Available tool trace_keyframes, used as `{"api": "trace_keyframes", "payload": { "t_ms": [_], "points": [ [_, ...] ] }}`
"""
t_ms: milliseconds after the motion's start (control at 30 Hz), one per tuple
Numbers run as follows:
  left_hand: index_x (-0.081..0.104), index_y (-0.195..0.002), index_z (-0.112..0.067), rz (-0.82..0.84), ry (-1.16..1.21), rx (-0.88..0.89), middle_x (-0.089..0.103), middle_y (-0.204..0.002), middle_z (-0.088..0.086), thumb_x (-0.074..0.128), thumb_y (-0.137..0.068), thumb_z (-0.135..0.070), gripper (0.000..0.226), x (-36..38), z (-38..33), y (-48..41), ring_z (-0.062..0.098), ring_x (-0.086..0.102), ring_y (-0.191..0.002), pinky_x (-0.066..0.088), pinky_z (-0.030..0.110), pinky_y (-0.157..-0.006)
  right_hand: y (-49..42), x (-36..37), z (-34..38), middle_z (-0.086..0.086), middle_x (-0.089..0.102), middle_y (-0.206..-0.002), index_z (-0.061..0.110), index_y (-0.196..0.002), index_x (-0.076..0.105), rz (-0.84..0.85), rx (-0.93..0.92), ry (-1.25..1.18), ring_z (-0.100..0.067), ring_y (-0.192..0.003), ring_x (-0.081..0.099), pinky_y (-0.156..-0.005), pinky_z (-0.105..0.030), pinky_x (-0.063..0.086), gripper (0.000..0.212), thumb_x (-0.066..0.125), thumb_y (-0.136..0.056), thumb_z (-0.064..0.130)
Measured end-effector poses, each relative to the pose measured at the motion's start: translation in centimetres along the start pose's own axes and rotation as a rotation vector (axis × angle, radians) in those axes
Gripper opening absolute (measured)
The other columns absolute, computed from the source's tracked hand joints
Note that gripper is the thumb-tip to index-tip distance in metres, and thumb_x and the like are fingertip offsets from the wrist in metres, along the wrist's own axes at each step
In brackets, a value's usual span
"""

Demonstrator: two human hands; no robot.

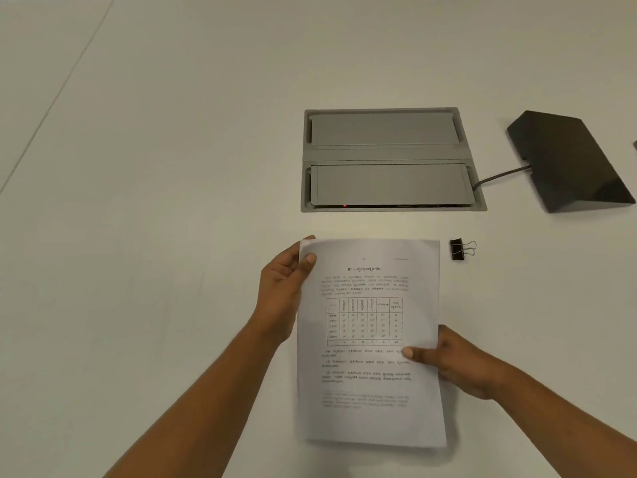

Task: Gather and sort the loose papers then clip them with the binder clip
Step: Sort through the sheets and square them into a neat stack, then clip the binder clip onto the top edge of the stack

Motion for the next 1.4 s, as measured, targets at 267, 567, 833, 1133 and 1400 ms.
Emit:
{"api": "trace_keyframes", "payload": {
  "t_ms": [267,567,833,1133,1400],
  "points": [
    [0.071,-0.11,-0.008,-0.097,0.03,-0.026,0.072,-0.106,0.01,0.061,-0.094,-0.013,0.019,-1.1,2.5,-3.2,0.025,0.069,-0.097,0.059,0.042,-0.088,-1.6,-2.4,0.9,-0.004,0.076,-0.105,0.015,-0.112,0.07,-0.087,0.112,0.257,-0.017,-0.099,0.071,-0.09,-0.04,0.056,0.033,0.077,-0.081,0.023],
    [0.074,-0.101,-0.014,-0.146,0.011,-0.064,0.075,-0.101,0.004,0.063,-0.094,-0.012,0.014,-2.5,5.1,-5.7,0.023,0.071,-0.094,0.06,0.04,-0.083,-2.0,-12.6,9.4,-0.008,0.068,-0.078,0.015,-0.078,0.064,-1.019,-0.17,0.448,-0.024,-0.071,0.062,-0.066,-0.029,0.046,0.015,0.077,-0.078,0.022],
    [0.07,-0.107,-0.005,-0.095,0.047,-0.051,0.077,-0.098,0.002,0.059,-0.096,-0.007,0.016,-2.7,5.9,-5.5,0.02,0.073,-0.091,0.061,0.037,-0.083,-4.6,-14.8,10.0,-0.017,0.066,-0.081,0.004,-0.081,0.065,-0.925,0.081,0.385,-0.025,-0.067,0.056,-0.064,-0.034,0.051,0.019,0.075,-0.081,0.021],
    [0.071,-0.111,-0.006,-0.076,0.088,-0.084,0.075,-0.108,0.009,0.061,-0.095,-0.007,0.019,-2.8,5.9,-5.4,0.026,0.071,-0.1,0.058,0.042,-0.09,-4.9,-7.4,13.9,0.0,0.069,-0.098,0.008,-0.083,0.068,-0.623,-0.193,0.553,-0.021,-0.074,0.06,-0.068,-0.03,0.047,0.012,0.076,-0.081,0.016],
    [0.071,-0.109,-0.002,-0.175,0.068,-0.074,0.067,-0.124,0.017,0.064,-0.093,-0.005,0.019,-3.6,6.7,-5.4,0.03,0.066,-0.11,0.052,0.046,-0.101,-7.1,-1.2,15.7,0.004,0.072,-0.101,0.009,-0.076,0.069,-0.425,-0.194,0.647,-0.004,-0.08,0.068,-0.054,-0.014,0.045,0.006,0.075,-0.078,0.007]
  ]
}}
Point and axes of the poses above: each hand's wrist, its own y-axis away from the middle knuckle, its own x-axis out of the palm, z = x × y, the point moved 4 cm from there along -y, towards the middle knuckle
